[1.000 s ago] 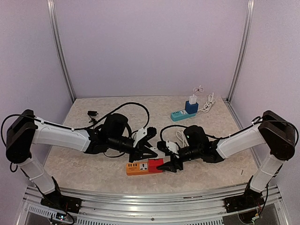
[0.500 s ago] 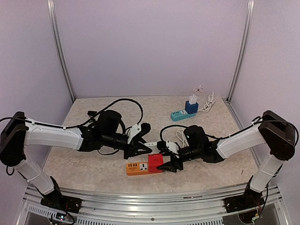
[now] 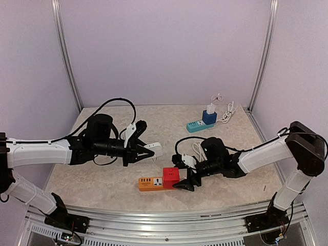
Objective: Pull the plug off the socket
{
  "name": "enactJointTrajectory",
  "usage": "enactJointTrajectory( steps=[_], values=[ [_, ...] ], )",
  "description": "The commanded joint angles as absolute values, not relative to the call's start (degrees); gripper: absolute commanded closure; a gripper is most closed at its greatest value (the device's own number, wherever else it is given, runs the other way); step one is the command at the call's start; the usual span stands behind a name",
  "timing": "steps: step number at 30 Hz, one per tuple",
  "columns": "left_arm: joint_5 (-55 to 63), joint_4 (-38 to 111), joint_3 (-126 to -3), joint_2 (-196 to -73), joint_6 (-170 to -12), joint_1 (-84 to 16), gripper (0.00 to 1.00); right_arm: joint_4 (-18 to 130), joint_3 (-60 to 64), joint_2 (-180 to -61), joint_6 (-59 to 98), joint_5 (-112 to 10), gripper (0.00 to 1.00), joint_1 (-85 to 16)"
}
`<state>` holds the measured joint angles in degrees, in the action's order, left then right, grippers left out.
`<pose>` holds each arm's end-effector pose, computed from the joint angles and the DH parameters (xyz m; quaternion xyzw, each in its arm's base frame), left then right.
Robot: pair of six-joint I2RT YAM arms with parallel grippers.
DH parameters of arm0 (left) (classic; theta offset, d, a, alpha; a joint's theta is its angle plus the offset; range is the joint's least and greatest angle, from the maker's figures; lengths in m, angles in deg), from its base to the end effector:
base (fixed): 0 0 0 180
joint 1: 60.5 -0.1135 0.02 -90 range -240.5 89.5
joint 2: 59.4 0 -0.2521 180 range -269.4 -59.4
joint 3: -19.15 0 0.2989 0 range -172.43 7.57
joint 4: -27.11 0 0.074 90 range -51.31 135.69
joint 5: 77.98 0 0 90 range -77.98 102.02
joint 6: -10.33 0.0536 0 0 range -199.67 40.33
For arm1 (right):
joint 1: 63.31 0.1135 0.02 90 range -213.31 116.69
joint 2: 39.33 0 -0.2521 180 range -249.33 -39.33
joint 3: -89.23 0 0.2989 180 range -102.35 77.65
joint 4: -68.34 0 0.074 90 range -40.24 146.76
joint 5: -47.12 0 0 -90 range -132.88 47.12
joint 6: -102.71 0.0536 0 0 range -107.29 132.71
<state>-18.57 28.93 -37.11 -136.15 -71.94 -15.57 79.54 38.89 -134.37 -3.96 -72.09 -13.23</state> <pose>0.2309 -0.2689 0.2087 0.4870 0.6529 -0.3790 0.4393 0.2080 0.2893 0.0877 -0.5686 0.6462 0.3444 0.3748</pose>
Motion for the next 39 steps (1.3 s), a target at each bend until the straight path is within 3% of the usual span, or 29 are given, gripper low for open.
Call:
enactJointTrajectory(
  steps=[1,6,16,22,32,39],
  values=[
    [-18.0,29.2,-35.3,-133.9,-74.1,-15.6,1.00,72.6,37.9,-132.1,-3.1,-69.1,0.05,-13.0],
    [-18.0,29.7,-35.2,-133.6,-75.2,-15.5,1.00,71.3,36.7,-129.0,-1.9,-68.3,0.01,-12.9],
    [-18.5,30.7,-34.9,-130.9,-74.9,-12.9,0.97,64.8,31.0,-116.6,1.0,-66.7,0.00,-13.0],
    [-18.8,32.2,-34.1,-127.9,-70.9,-9.2,0.95,61.6,28.4,-108.7,4.4,-72.5,0.00,-12.9],
    [-17.7,34.2,-35.5,-126.3,-68.8,-5.3,0.94,62.6,29.5,-105.6,8.6,-83.4,0.00,-13.0],
    [-16.3,35.1,-38.2,-129.1,-67.8,-3.7,0.94,55.7,24.9,-110.3,9.2,-85.0,0.21,-12.9]
  ],
)
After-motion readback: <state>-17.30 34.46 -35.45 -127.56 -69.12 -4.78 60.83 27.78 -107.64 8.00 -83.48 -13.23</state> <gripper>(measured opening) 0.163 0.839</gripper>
